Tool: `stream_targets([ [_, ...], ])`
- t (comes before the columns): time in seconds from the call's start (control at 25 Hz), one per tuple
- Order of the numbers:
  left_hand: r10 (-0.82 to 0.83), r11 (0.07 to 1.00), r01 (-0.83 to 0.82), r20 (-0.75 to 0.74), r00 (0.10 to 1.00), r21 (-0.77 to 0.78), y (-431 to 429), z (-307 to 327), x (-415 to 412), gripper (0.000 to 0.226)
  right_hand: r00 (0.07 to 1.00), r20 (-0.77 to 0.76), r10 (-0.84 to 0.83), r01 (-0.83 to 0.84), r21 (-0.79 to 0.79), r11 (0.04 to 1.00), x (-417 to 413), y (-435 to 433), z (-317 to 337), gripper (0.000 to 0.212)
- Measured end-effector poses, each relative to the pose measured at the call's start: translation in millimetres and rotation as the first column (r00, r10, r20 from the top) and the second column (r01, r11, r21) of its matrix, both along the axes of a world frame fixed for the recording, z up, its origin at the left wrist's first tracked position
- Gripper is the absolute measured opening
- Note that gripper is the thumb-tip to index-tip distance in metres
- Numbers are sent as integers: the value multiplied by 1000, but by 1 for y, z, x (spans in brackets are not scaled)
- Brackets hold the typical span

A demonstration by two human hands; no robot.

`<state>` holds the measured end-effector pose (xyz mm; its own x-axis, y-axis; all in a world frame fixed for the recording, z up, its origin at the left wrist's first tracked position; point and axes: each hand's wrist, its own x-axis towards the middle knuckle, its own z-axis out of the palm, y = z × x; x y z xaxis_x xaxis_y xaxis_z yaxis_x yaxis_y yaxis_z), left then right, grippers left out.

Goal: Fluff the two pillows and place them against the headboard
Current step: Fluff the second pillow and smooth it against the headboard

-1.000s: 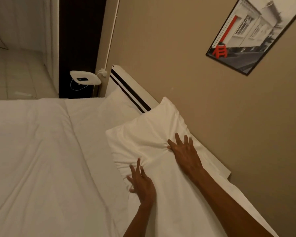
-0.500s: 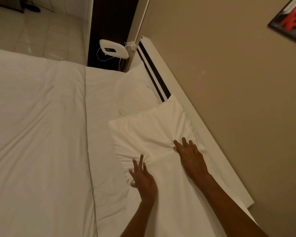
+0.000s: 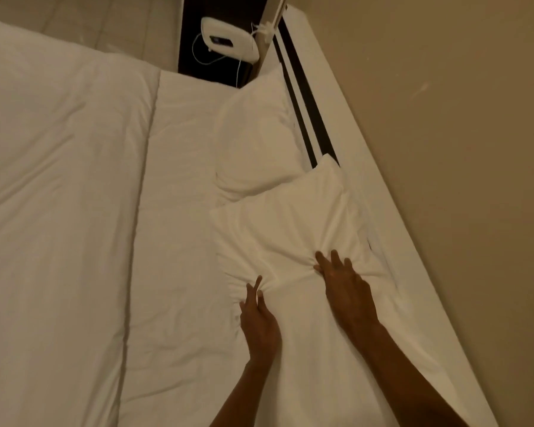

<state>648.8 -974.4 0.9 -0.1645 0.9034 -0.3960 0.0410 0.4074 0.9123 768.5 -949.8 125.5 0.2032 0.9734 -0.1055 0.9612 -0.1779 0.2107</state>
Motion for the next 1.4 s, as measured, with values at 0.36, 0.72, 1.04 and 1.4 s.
stream_targets([
  [0.36, 27, 999, -30, -71, 997, -40, 11, -60, 9, 47, 998, 3, 62, -62, -2, 998, 12, 3, -65, 53],
  [0.72, -15, 1000, 14, -67, 998, -23, 19, -108, 30, 41, 996, 8, 92, -93, 84, 992, 13, 7, -96, 70],
  [1.04, -6, 1000, 7, -59, 998, 18, 42, -170, 34, 35, 991, -1, 136, -135, 141, 981, 26, 22, -160, 67],
  [1.4, -331, 921, 380, -347, 878, 85, 26, -258, 0, 51, 981, 20, 194, -194, 218, 956, 64, 9, -223, 55],
])
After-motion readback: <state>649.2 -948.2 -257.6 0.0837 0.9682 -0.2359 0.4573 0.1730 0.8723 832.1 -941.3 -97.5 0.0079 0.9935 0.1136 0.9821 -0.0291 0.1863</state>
